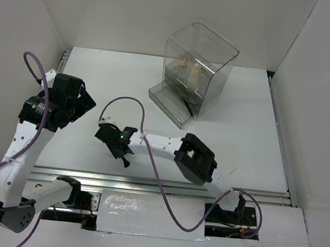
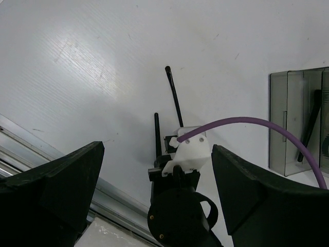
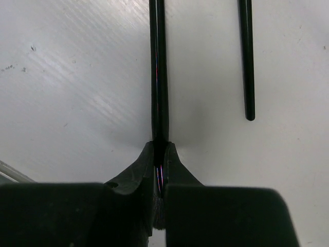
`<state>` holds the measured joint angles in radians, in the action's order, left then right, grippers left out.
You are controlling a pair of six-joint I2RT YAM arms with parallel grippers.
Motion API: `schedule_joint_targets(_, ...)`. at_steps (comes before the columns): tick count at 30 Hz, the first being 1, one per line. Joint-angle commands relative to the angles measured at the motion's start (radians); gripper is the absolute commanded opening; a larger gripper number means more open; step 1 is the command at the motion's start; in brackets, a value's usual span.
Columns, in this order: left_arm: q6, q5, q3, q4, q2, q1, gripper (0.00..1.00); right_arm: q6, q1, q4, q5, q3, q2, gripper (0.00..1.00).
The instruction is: Organize the makeup
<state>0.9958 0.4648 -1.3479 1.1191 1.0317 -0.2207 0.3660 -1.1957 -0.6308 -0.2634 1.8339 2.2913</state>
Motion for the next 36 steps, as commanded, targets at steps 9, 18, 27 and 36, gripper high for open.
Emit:
schedule_joint_targets(9, -0.058, -0.055, 0.038, -0.105, 0.004, -0.008, 0.99, -0.274, 0.175, 0.319, 0.320, -0.337, -0.464, 0.00)
schedule_joint_targets(18, -0.183, -0.348, 0.118, -0.278, 0.053, -0.006, 0.99, -0.619, 0.455, 0.056, 0.040, 0.060, -0.238, 0.00)
schedule_joint_targets(27, -0.243, -0.390, 0.154, -0.258, 0.062, -0.005, 0.99, -0.713, 0.553, 0.160, -0.174, 0.073, -0.210, 0.06)
schedule_joint_targets(36, -0.209, -0.365, 0.164, -0.255, 0.149, -0.005, 0.99, -0.613, 0.533, 0.134, -0.111, 0.059, -0.302, 1.00)
